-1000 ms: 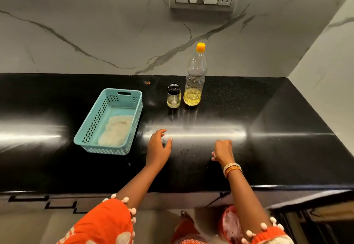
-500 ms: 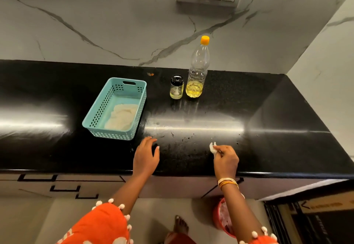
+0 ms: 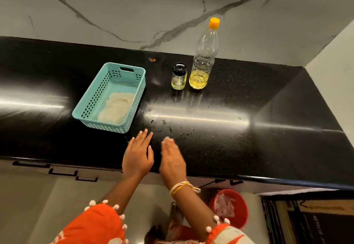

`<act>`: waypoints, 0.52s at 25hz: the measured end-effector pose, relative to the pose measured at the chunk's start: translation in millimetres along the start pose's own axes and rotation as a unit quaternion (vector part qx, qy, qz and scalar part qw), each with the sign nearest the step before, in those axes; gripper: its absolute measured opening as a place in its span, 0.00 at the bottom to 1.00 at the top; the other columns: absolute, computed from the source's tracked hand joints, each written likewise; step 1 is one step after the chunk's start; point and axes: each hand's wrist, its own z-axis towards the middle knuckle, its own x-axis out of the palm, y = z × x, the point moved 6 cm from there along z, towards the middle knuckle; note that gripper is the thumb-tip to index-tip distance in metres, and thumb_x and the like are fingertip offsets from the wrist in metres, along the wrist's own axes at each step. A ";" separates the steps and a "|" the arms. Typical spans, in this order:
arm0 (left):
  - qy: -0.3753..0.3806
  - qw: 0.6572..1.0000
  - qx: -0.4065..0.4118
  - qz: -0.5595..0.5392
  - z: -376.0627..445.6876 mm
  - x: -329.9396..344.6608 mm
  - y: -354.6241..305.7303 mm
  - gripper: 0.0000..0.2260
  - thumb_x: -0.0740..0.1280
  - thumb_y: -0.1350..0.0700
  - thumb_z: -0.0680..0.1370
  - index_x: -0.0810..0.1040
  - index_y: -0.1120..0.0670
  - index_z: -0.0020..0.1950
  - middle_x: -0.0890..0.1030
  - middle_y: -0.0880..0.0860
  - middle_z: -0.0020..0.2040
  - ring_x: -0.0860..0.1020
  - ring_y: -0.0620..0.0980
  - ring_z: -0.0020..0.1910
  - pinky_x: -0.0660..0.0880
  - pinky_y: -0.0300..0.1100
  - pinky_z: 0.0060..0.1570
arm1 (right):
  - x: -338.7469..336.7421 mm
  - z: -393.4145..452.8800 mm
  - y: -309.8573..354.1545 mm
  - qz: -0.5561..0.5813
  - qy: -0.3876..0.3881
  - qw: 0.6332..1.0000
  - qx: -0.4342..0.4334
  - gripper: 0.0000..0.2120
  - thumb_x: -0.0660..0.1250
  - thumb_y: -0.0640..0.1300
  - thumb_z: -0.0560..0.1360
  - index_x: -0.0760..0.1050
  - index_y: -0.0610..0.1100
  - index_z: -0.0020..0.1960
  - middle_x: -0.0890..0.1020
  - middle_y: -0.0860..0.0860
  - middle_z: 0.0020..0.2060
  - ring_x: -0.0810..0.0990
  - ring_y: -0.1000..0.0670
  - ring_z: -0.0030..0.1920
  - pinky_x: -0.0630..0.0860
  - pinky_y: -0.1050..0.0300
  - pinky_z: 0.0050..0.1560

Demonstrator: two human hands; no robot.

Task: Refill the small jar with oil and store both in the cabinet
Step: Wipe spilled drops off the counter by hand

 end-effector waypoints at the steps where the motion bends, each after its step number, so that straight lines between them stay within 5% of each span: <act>1: 0.004 1.000 0.001 0.004 0.2 0.5 0.3 0.23 0.56 0.54 0.77 0.71 0.53 0.72 0.70 0.53 0.73 0.67 0.52 0.73 0.62 0.50 0.71 | 8.7 3.9 16.0 0.001 0.028 0.997 -0.073 0.24 0.71 0.34 0.67 0.77 0.36 0.63 0.80 0.41 0.61 0.78 0.43 0.63 0.76 0.49 0.63; 2: 0.006 1.000 0.002 0.007 0.3 0.5 0.3 0.24 0.55 0.54 0.77 0.70 0.53 0.73 0.70 0.53 0.73 0.67 0.51 0.74 0.62 0.50 0.72 | 9.7 12.3 17.3 0.002 0.047 0.992 -0.121 0.23 0.70 0.34 0.67 0.77 0.37 0.63 0.80 0.42 0.61 0.79 0.44 0.62 0.76 0.49 0.62; 4: 0.005 1.000 0.005 0.009 0.0 -0.3 0.4 0.25 0.53 0.55 0.76 0.70 0.53 0.73 0.70 0.52 0.74 0.66 0.51 0.74 0.62 0.50 0.72 | -5.2 36.0 -22.8 -0.018 0.054 0.995 -0.076 0.26 0.62 0.30 0.69 0.75 0.40 0.66 0.78 0.45 0.65 0.77 0.44 0.64 0.73 0.49 0.66; 6: 0.003 1.000 0.004 0.011 -0.1 -0.9 -0.4 0.25 0.52 0.55 0.76 0.70 0.53 0.73 0.70 0.51 0.73 0.66 0.50 0.74 0.62 0.50 0.72 | -31.3 50.7 -99.7 -0.018 0.032 0.994 0.106 0.28 0.59 0.28 0.70 0.74 0.43 0.67 0.75 0.46 0.68 0.74 0.43 0.67 0.68 0.49 0.69; 9: 0.008 1.000 0.000 0.013 -1.1 -1.0 -0.7 0.25 0.52 0.54 0.76 0.69 0.52 0.73 0.69 0.51 0.74 0.66 0.49 0.74 0.61 0.49 0.73 | -70.0 45.7 -184.0 0.000 -0.050 0.943 0.329 0.25 0.58 0.28 0.72 0.74 0.42 0.67 0.72 0.47 0.70 0.70 0.43 0.70 0.67 0.47 0.70; 11: 0.008 1.000 0.000 0.015 -0.6 -2.2 -1.0 0.26 0.52 0.55 0.75 0.69 0.53 0.74 0.69 0.51 0.74 0.65 0.49 0.74 0.60 0.48 0.73 | -62.4 51.6 -169.1 -0.020 -0.056 0.937 0.344 0.26 0.58 0.28 0.72 0.71 0.40 0.69 0.69 0.45 0.72 0.66 0.43 0.72 0.65 0.49 0.71; 13: 0.009 1.000 -0.003 0.016 -0.6 -2.5 -2.4 0.27 0.52 0.55 0.74 0.69 0.55 0.73 0.69 0.52 0.74 0.66 0.51 0.74 0.59 0.48 0.73 | -34.6 70.3 -117.9 -0.002 -0.009 0.964 0.267 0.28 0.57 0.27 0.71 0.69 0.40 0.69 0.69 0.43 0.72 0.67 0.42 0.71 0.64 0.49 0.71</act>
